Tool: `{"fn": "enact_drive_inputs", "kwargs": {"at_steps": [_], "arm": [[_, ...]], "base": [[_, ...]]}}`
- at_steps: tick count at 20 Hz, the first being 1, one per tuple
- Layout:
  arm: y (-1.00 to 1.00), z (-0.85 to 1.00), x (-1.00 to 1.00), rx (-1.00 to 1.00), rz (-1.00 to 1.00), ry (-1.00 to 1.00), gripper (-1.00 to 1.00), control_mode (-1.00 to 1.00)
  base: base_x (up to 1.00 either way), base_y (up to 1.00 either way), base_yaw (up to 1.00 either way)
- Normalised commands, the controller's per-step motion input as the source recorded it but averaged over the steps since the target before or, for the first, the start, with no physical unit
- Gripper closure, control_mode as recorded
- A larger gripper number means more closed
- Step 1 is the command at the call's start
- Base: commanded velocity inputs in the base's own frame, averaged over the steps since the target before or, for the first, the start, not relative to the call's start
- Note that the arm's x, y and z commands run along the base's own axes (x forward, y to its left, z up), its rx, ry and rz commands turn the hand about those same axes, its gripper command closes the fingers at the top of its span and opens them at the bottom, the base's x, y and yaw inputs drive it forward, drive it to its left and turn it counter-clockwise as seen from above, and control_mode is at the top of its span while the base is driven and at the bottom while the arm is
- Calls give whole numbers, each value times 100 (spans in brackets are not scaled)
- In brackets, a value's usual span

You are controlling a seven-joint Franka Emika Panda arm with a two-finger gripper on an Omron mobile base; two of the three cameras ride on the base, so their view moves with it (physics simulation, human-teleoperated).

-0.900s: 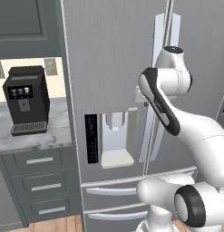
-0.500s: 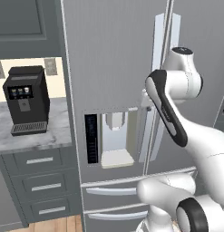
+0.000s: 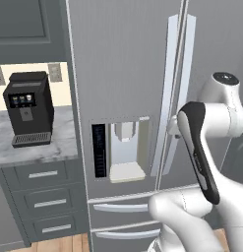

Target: Take the donuts from the fridge and place them on the empty tray on the dining counter.

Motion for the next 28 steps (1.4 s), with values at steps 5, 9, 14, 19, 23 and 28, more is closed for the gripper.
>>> {"fn": "enact_drive_inputs", "kwargs": {"at_steps": [5,9,14,19,23,28], "arm": [[0,-2,-10,0,0,0,-100,100],[0,0,0,0,0,0,-100,100],[0,0,0,0,0,0,-100,100],[0,0,0,0,0,0,-100,100],[0,0,0,0,0,0,-100,100],[-37,0,13,6,-2,-17,-100,-100]], "base": [[0,0,0],[-45,-8,0],[-80,-14,0],[-63,-15,-1],[-20,-30,-2],[0,0,0]]}}
